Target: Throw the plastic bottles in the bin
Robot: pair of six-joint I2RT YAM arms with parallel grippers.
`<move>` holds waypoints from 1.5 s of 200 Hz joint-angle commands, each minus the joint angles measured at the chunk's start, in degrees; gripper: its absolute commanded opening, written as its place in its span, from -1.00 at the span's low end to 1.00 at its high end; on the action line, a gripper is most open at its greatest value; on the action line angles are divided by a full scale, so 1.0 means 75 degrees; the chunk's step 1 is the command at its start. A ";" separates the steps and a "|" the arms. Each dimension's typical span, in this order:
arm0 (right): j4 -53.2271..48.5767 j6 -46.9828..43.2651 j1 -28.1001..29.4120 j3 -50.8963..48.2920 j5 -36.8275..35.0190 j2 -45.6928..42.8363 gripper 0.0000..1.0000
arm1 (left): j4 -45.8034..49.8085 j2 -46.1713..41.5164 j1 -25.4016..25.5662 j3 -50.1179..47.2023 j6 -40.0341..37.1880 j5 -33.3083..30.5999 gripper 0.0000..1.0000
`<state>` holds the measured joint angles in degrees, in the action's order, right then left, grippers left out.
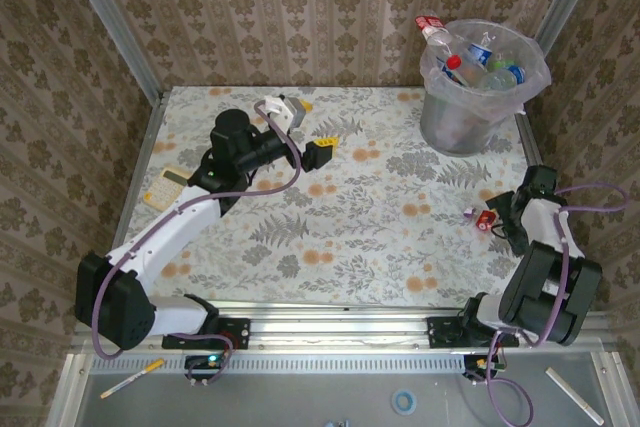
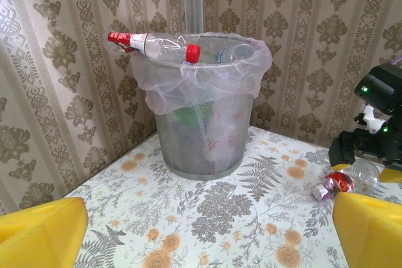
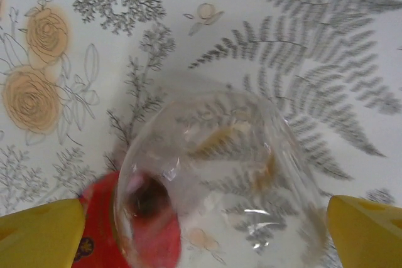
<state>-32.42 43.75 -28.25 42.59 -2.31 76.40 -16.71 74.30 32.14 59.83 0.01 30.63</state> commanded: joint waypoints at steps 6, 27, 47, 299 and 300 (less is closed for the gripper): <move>0.0659 0.0300 -0.0010 0.0119 0.0297 0.0395 0.95 | -0.0005 -0.0051 -0.0064 -0.0155 0.0105 -0.0238 1.00; 0.0796 0.0262 -0.0014 0.0150 0.0262 0.0871 0.85 | 0.0043 -0.0063 -0.0067 -0.0167 0.0116 -0.0230 1.00; 0.0867 0.0169 0.0103 0.0231 0.0279 0.1045 0.69 | 0.0060 -0.0075 -0.0067 -0.0189 0.0164 -0.0219 1.00; 0.8383 -1.0418 0.6609 0.5588 -0.6228 0.0113 0.00 | -0.0108 0.0576 -0.0160 -0.0129 0.0643 -0.0209 1.00; 0.8410 -1.0428 0.6588 0.5609 -0.6230 0.0149 0.00 | -0.0106 0.0579 -0.0160 -0.0133 0.0643 -0.0213 1.00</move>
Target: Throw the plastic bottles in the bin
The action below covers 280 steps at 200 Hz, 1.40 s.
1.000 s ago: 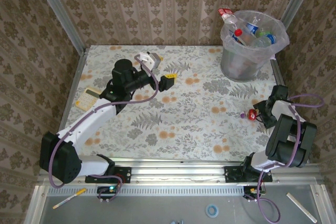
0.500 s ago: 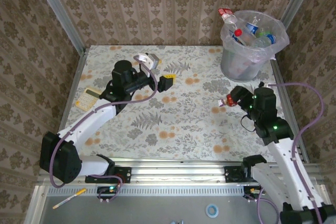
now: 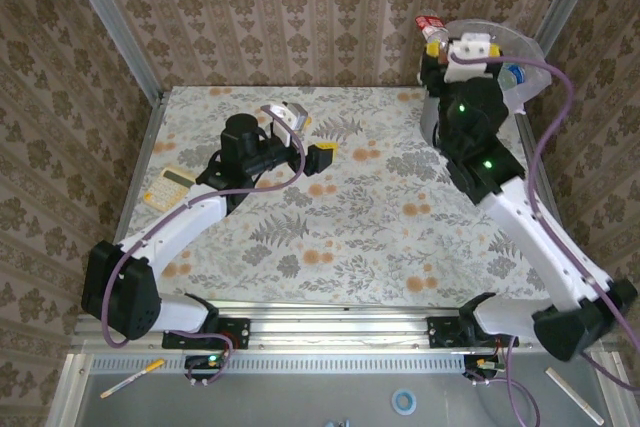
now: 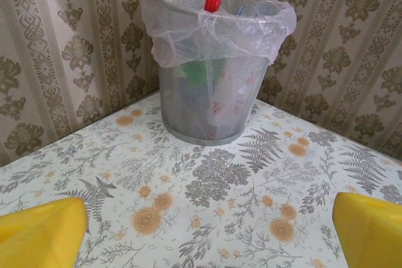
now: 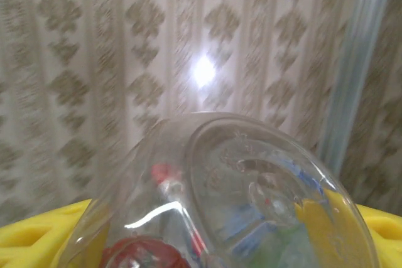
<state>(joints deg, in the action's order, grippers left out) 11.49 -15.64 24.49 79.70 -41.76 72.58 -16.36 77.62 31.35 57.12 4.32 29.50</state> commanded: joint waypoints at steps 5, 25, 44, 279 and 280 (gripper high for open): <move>0.2603 -0.2552 -0.0567 0.0804 -0.0976 0.0804 -0.01 | -0.0164 0.0155 -0.0056 0.0235 0.0069 -0.0068 0.99; 0.2060 -0.2349 -0.0949 0.1525 -0.1058 0.1398 -0.02 | -0.0178 0.0242 -0.0056 0.0295 0.0081 -0.0051 1.00; 0.1138 -0.1742 -0.1362 0.2067 -0.1063 0.1736 -0.02 | -0.0164 0.0331 -0.0056 0.0345 0.0069 -0.0024 1.00; -0.7915 0.2262 -0.2475 0.7369 0.1540 0.3465 1.00 | 0.0076 0.0784 0.0274 0.0910 0.0120 0.0783 1.00; -0.7946 0.2291 -0.2472 0.7365 0.1568 0.3457 1.00 | 0.0074 0.0789 0.0279 0.0918 0.0100 0.0786 1.00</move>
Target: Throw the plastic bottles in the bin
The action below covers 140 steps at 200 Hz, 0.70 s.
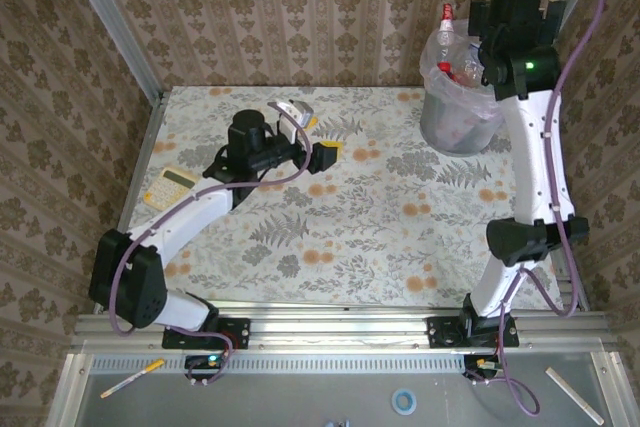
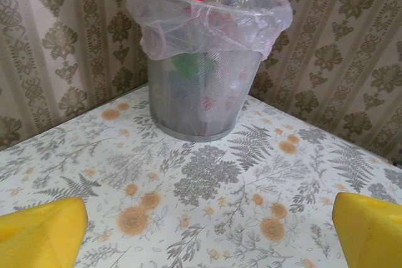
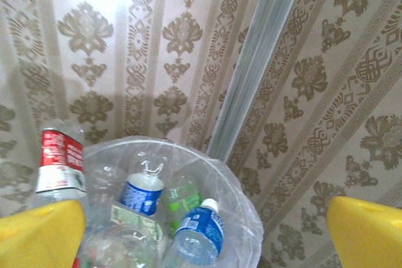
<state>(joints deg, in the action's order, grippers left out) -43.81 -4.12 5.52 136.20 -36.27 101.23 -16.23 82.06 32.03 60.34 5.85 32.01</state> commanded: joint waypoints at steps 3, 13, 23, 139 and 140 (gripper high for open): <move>-0.0625 0.0797 0.0060 -0.0177 0.0874 -0.0379 1.00 | 0.0075 0.0213 0.0218 0.0519 -0.0143 0.0454 1.00; -0.0859 0.0996 0.0071 -0.0259 0.1119 -0.0490 1.00 | 0.0098 0.0267 0.0312 0.0601 -0.0313 0.0503 1.00; -0.1051 0.1156 0.0093 -0.0434 0.1364 -0.0650 1.00 | 0.0164 0.0273 0.0379 0.0679 -0.0523 0.0594 0.99; 0.0656 0.3473 0.0628 -0.9290 0.4356 -0.5784 1.00 | 0.0208 -0.1420 -0.0646 -0.1309 -0.0121 -0.1619 0.99; 0.0682 0.3458 0.0631 -0.9371 0.4344 -0.5821 1.00 | 0.0202 -0.1464 -0.0671 -0.1360 -0.0122 -0.1672 0.99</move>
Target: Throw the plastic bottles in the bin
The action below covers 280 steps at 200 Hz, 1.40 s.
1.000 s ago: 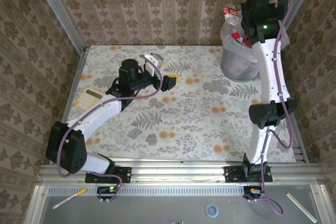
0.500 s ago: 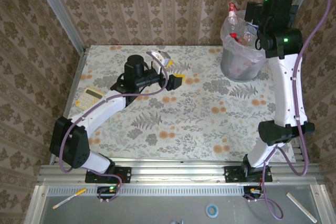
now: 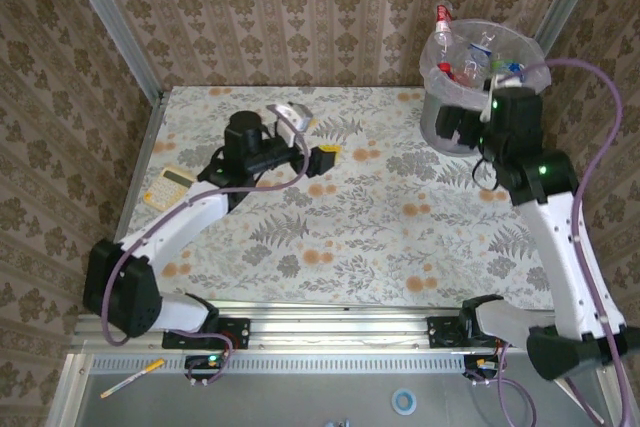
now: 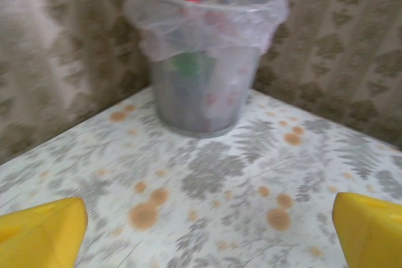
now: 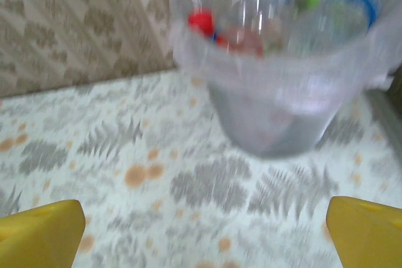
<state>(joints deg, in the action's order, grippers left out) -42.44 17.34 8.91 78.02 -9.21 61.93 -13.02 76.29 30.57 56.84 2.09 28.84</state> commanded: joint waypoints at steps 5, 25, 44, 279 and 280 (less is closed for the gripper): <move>0.0627 0.0507 0.0215 -0.1987 0.0630 -0.0739 1.00 | -0.0262 -0.0858 -0.0535 -0.1158 0.0378 -0.1547 0.99; 0.1946 -0.0145 0.0243 -0.3606 -0.0586 -0.1292 1.00 | -0.0194 -0.1600 -0.1070 -0.2190 0.0425 -0.2820 1.00; 0.4111 -0.0803 0.0260 -0.5058 -0.1370 -0.1682 1.00 | -0.0394 -0.2227 -0.1582 -0.3214 0.0350 -0.4034 1.00; 1.2420 -0.1715 -0.0883 -0.7423 -0.0770 0.3419 1.00 | -0.5543 0.1691 -0.4271 -0.4743 -0.0395 -0.3670 1.00; 1.2420 -0.1715 -0.0889 -0.7424 -0.0773 0.3417 1.00 | -0.5542 0.1695 -0.4267 -0.4743 -0.0395 -0.3670 1.00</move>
<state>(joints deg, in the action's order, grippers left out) 50.57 3.25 2.17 21.93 -15.35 87.85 -54.63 89.41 -1.17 21.04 -1.50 0.12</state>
